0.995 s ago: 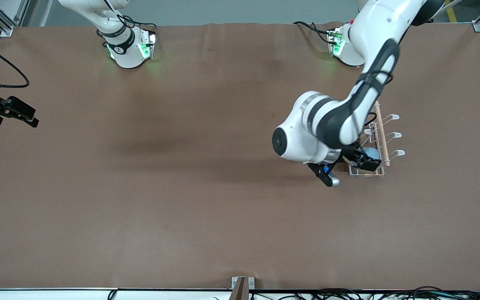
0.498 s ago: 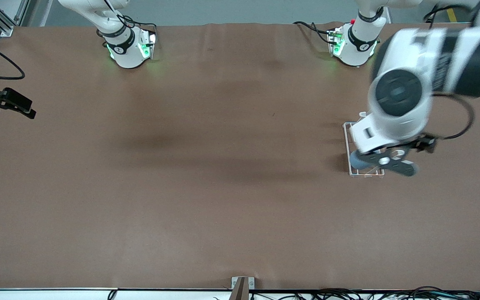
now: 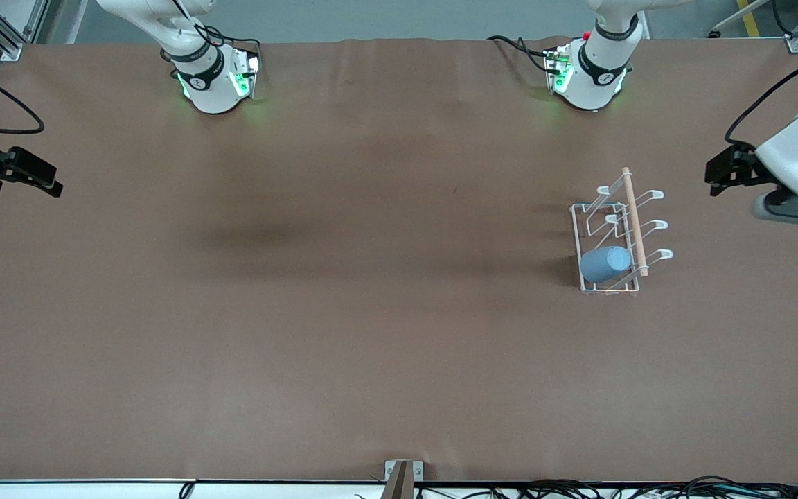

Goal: Hang cup on cup holder

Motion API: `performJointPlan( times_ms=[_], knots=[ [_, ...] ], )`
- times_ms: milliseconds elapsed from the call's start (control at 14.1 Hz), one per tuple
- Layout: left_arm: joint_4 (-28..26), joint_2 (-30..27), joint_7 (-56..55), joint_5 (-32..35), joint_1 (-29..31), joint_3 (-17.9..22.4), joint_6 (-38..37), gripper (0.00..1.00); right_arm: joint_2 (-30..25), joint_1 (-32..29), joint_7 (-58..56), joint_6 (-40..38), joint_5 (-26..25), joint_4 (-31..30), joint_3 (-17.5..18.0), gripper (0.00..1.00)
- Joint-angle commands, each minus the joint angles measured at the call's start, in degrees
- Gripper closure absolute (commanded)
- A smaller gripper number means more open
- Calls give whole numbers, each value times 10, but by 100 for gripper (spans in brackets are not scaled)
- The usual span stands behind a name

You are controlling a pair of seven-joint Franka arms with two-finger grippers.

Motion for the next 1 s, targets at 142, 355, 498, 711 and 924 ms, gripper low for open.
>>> performJointPlan(
  times_ms=[142,355,498,711,924],
  knots=[
    [-76,-67,-20,-77,8,44,64,0,0,-4,-17,0,-4,2,1,0],
    [-146,-118,-33,-115,-18,92,80,0,0,-5,-19,0,-4,2,1,0],
    [-194,-154,-53,-119,-40,120,93,0,0,-6,-19,0,-3,1,1,0],
    [-278,-209,-56,-118,-46,125,126,0,0,-6,-19,0,-3,0,1,0],
    [-303,-229,-57,-109,-62,126,128,0,0,-7,-19,0,-3,-1,1,0]
  ],
)
